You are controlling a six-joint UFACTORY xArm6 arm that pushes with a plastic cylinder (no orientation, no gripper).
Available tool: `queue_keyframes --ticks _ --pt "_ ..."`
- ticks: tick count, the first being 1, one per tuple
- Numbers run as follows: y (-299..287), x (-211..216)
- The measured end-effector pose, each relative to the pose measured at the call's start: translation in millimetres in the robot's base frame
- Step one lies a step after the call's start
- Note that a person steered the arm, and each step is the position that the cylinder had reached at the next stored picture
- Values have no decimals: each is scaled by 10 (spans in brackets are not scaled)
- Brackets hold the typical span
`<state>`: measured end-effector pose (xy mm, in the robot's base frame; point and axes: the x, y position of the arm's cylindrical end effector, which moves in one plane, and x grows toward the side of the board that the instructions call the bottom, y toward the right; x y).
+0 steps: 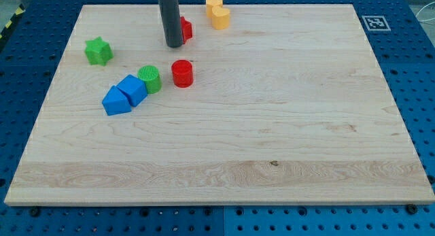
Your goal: Slide red star to the yellow hexagon
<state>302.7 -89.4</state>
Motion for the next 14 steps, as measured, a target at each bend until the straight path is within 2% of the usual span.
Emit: queue_keyframes --ticks 2,4,5,6,7,11,14 --pt "-402 -82" --pt "-379 -418" --pt "-311 -401" --pt "-464 -97" --pt "-394 -42" --pt "129 -406" --pt "388 -416"
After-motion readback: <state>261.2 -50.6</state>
